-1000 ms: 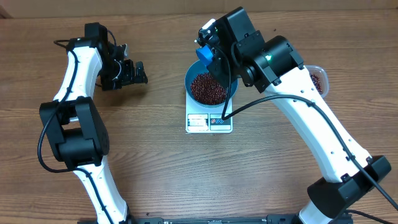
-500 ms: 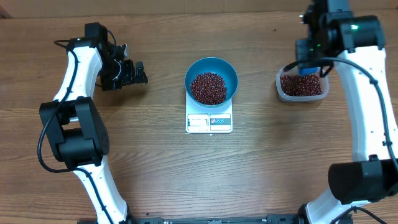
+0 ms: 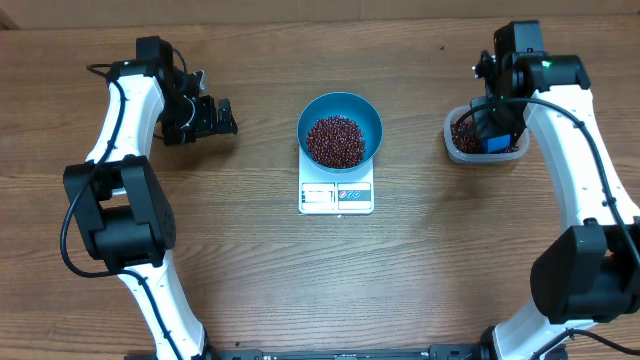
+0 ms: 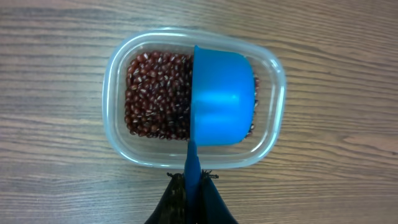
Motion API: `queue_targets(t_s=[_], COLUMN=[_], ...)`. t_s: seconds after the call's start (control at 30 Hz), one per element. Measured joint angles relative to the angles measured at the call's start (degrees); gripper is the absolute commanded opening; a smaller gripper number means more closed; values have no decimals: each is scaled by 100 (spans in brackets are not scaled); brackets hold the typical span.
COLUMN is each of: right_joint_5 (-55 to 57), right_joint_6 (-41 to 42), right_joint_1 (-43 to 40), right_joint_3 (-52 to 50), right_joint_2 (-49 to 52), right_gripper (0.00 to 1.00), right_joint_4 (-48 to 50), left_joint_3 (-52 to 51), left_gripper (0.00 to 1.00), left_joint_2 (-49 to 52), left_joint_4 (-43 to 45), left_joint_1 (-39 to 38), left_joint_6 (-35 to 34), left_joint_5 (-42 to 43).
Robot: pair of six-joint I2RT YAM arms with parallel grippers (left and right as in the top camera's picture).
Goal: Scoop item into bowl and weigh 150g on scale
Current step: 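Drag the scoop through the beans in the tub to refill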
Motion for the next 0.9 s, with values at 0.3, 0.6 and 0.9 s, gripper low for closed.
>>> queue_targets(t_s=[0.3, 0.6, 0.9], right_joint_5=[-1187, -1279, -1283], right_joint_6=[61, 538, 776], right_joint_1=[-13, -313, -675], right_joint_3=[-131, -31, 389], right_joint_2=[-4, -4, -4], right_gripper=[4, 4, 4], right_joint_4=[50, -7, -131], left_joint_3=[0, 0, 0], left_gripper=[100, 100, 100], left_joint_2=[0, 0, 0], left_joint_4=[-2, 0, 0], left_joint_1=[0, 0, 0], left_joint_6=[0, 0, 2], left_joint_5=[0, 0, 0])
